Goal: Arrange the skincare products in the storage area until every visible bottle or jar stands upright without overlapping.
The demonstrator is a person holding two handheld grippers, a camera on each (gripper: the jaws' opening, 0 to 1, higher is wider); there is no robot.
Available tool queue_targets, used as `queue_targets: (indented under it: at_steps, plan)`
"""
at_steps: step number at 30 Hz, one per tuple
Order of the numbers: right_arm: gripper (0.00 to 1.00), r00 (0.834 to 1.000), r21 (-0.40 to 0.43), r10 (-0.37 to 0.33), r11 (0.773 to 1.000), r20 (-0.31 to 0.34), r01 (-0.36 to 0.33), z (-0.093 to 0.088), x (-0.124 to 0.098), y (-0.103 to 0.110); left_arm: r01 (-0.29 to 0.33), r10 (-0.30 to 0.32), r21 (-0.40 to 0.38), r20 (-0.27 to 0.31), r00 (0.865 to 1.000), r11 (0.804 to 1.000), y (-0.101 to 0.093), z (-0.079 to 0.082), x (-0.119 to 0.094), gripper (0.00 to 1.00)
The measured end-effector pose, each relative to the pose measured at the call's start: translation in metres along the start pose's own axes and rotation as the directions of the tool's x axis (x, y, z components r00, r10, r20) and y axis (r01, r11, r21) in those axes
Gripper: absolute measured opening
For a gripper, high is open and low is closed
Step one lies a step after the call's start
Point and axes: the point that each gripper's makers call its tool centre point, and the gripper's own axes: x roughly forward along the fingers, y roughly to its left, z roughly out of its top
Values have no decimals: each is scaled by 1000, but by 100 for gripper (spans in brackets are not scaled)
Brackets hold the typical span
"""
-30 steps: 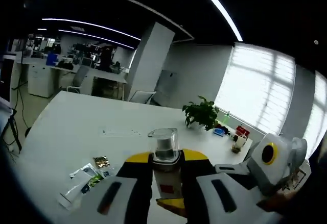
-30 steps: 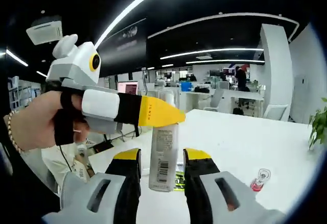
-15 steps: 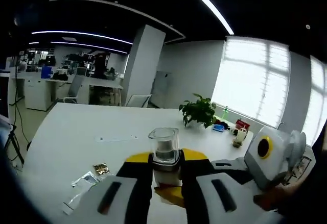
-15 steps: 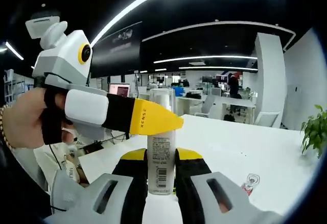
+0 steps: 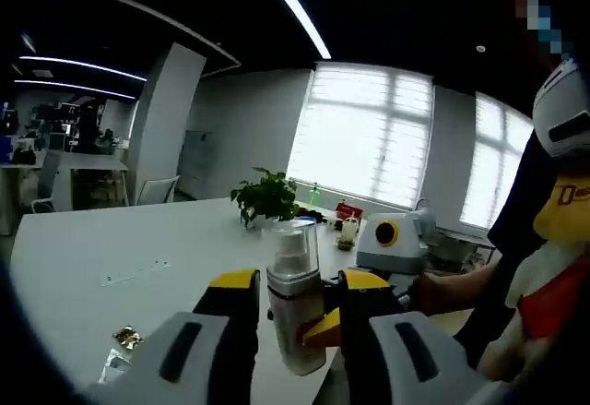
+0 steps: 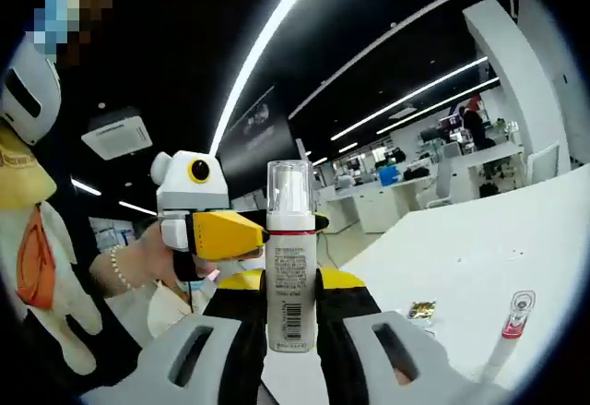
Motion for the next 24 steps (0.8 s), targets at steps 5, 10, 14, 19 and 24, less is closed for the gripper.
queue_targets:
  at_steps: [5,10,14,19,24]
  plan:
    - [19,997,43,82,996,11,-82,-3,-1,13,144,-142,14,-75,987,990,-14,-4,-4,25]
    - [19,987,53,161,986,8,-161,-1,0,24,213,-196,89,-165,967,973,-20,-3,-5,19]
    - [19,982,39,190,981,8,-191,3,-2,27,225,-206,100,-169,964,969,-20,-1,-3,17]
    - [19,977,3,211,978,-12,-211,4,-5,28,244,-225,97,-168,960,965,-24,-3,1,16]
    - [19,983,-38,179,983,-44,-180,-1,-9,19,214,-195,102,-169,966,972,-20,-8,10,16]
